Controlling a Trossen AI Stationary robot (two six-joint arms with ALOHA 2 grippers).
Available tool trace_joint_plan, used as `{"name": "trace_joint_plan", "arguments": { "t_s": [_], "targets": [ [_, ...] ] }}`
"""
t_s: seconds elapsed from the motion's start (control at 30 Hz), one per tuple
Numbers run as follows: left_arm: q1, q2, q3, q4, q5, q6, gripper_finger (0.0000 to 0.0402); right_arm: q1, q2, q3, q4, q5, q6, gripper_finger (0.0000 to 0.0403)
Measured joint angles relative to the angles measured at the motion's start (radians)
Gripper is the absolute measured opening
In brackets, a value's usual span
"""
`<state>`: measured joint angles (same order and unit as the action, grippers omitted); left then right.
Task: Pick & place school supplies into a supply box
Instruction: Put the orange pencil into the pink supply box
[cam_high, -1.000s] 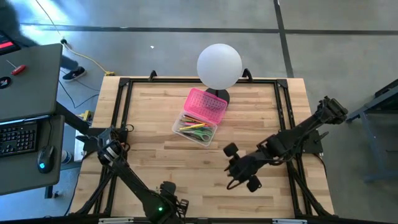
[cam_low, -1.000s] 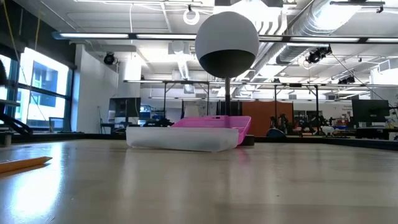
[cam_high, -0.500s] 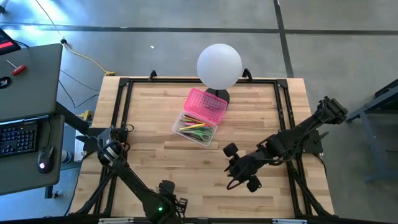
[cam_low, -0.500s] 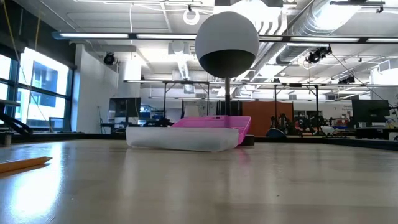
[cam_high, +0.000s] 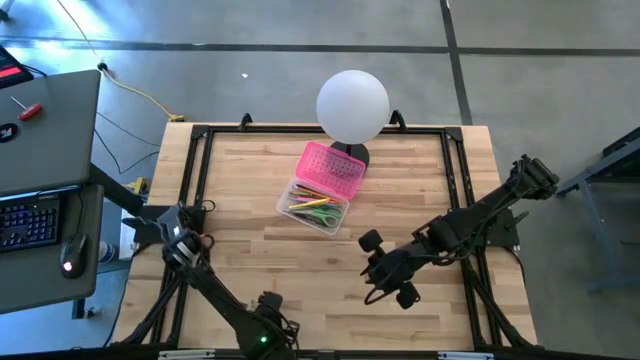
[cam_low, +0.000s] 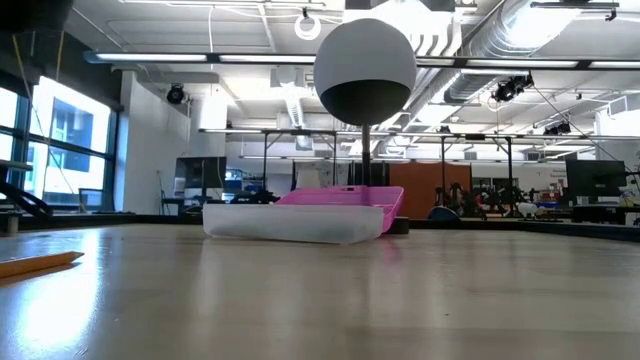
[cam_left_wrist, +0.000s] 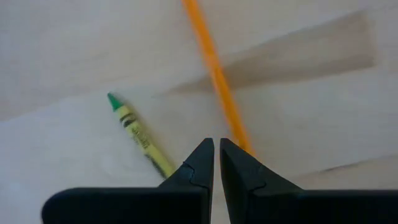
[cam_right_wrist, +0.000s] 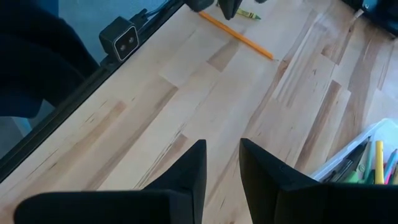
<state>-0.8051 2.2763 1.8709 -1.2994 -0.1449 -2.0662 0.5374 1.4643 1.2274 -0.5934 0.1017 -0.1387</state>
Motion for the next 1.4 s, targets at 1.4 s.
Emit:
{"name": "trace_joint_plan", "arguments": {
  "t_s": [1.4],
  "targets": [
    [0.059, 0.005, 0.0, -0.191, -0.206, -0.066, 0.0078, 0.0, 0.0, 0.0, 0.045, 0.0, -0.053, 0.0074]
  ]
}}
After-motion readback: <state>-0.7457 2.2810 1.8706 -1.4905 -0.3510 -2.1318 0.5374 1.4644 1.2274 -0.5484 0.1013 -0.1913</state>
